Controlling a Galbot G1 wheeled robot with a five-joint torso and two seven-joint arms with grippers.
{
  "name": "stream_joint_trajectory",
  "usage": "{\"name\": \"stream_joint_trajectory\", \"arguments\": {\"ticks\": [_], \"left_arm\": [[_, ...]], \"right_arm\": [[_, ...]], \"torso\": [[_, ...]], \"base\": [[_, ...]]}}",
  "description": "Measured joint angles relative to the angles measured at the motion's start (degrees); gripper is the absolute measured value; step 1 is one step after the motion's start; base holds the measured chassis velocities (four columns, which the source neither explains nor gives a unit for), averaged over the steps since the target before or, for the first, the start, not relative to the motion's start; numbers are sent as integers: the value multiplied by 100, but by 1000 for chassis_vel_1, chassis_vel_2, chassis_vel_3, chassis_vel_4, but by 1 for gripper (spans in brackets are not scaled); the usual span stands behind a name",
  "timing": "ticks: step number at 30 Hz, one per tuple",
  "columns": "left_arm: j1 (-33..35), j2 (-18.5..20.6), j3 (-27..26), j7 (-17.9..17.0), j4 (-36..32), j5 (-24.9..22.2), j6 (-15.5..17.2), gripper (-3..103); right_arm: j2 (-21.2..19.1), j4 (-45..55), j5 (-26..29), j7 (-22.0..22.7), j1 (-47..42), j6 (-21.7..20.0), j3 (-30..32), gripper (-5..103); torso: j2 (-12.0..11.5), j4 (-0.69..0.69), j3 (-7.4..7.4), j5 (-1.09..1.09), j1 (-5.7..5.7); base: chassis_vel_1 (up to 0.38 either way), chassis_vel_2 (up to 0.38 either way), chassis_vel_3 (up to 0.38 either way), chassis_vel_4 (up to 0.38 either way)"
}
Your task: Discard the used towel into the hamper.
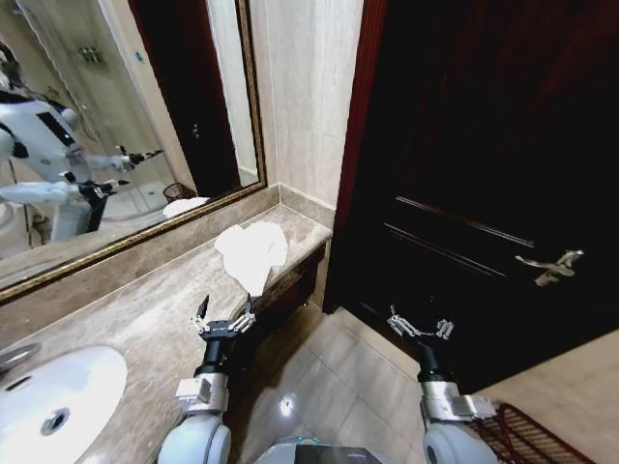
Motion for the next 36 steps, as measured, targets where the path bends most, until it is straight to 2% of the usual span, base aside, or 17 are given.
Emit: {"name": "stream_joint_trajectory", "arguments": {"ticks": [4, 8, 11, 13, 15, 16, 19, 21, 22, 24, 26, 36], "left_arm": [[-23, 0, -25, -11, 9, -94, 53, 100], [-95, 0, -122, -75, 21, -349, 258, 100], [-275, 32, -410, -223, -30, -943, 773, 100], [-310, 69, -462, -242, -34, -1039, 865, 100], [-489, 321, -696, -282, -16, -1541, 1279, 100], [-489, 321, -696, -282, -16, -1541, 1279, 100], [-738, 677, -835, -310, 197, -2081, 1755, 100], [-788, 721, -851, -318, 239, -2149, 1817, 100], [-976, 860, -888, -350, 367, -2361, 2011, 100], [-1076, 922, -894, -364, 428, -2455, 2100, 100], [-1426, 1102, -884, -420, 699, -2667, 2322, 100], [-2277, 1422, -673, -463, 1577, -2895, 2397, 100]], "right_arm": [[-11, 2, 113, -37, -20, -9, -19, 100], [-6, 9, 98, -127, -14, -2, -37, 100], [-72, -20, 25, -135, 46, -32, -63, 100], [-83, -25, 17, -134, 49, -37, -63, 100], [-112, -38, -2, -109, 51, -68, -63, 100], [-112, -38, -2, -109, 51, -68, -63, 100], [-117, -59, -48, -71, 45, -96, -71, 100], [-118, -60, -60, -70, 42, -97, -74, 100], [-120, -57, -121, -65, 27, -111, -86, 100], [-120, -49, -150, -60, 23, -122, -95, 100], [-110, -40, -261, -35, 24, -147, -131, 100], [36, -156, -623, 32, -50, -133, -176, 100]], "torso": [[0, -2, 0, -1, 1], [-1, 2, 1, 0, 2], [0, 0, 0, -1, 1], [0, 0, 0, -1, 1], [1, 0, -1, -1, -2], [1, 0, -1, -1, -2], [1, -1, -1, -1, -3], [1, -1, -1, -1, -3], [1, -1, -1, -1, -3], [1, -1, -1, -1, -2], [1, -1, -1, -1, -1], [0, -1, 0, -1, 0]], "base": [[-137, 112, 125, -124], [-90, 102, 83, -62], [-11, 30, 19, -5], [0, 0, 0, 0], [0, 0, 0, 0], [0, 0, 0, 0], [0, 0, 0, 0], [0, 0, 0, 0], [0, 0, 0, 0], [0, 0, 0, 0], [0, 0, 0, 0], [0, 0, 0, 0]]}}
